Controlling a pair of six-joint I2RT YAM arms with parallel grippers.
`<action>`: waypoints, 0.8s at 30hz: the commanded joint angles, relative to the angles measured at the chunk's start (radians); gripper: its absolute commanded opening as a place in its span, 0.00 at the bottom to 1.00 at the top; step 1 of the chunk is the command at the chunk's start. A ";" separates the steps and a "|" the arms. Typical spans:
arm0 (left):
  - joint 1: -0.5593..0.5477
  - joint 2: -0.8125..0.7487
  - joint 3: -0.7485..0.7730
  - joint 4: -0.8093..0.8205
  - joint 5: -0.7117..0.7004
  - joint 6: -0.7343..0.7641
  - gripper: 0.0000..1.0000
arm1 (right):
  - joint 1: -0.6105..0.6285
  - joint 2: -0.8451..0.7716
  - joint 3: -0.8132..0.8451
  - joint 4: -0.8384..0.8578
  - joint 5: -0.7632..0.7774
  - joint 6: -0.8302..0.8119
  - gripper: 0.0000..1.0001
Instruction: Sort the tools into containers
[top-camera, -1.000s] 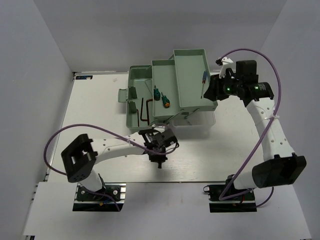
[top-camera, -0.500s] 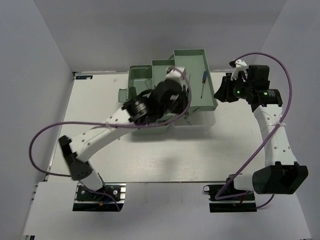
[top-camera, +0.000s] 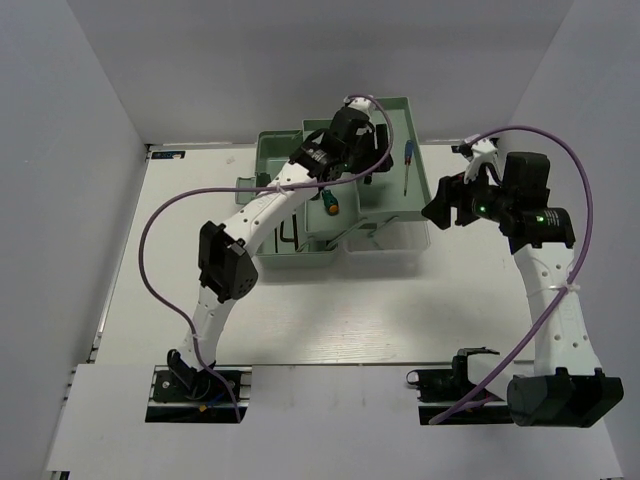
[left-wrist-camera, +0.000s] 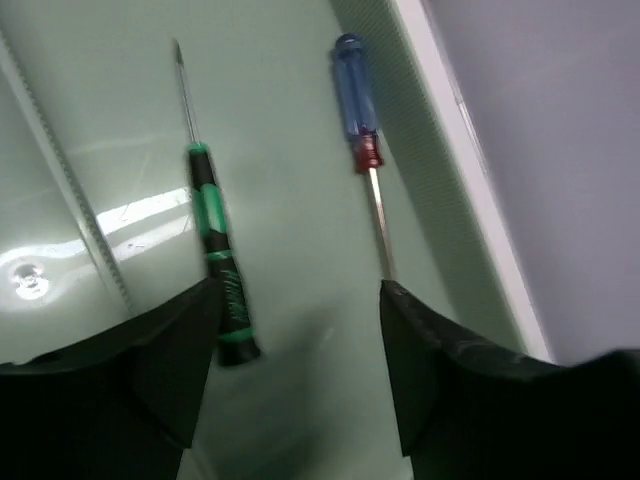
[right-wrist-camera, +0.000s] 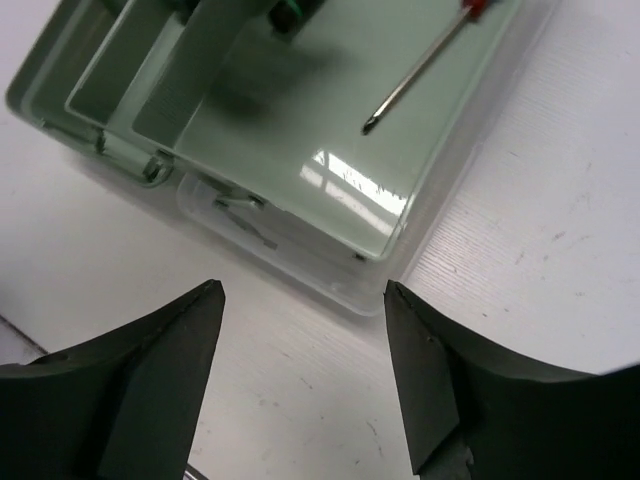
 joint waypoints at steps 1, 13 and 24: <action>0.004 -0.079 0.010 0.013 0.084 0.024 0.77 | -0.003 -0.021 -0.012 0.023 -0.120 -0.084 0.72; 0.059 -0.537 -0.301 0.001 -0.134 0.067 0.59 | -0.002 0.065 0.020 0.141 -0.115 0.002 0.01; 0.191 -1.172 -1.148 -0.018 -0.199 -0.070 0.69 | -0.085 0.178 0.050 0.005 0.276 0.131 0.40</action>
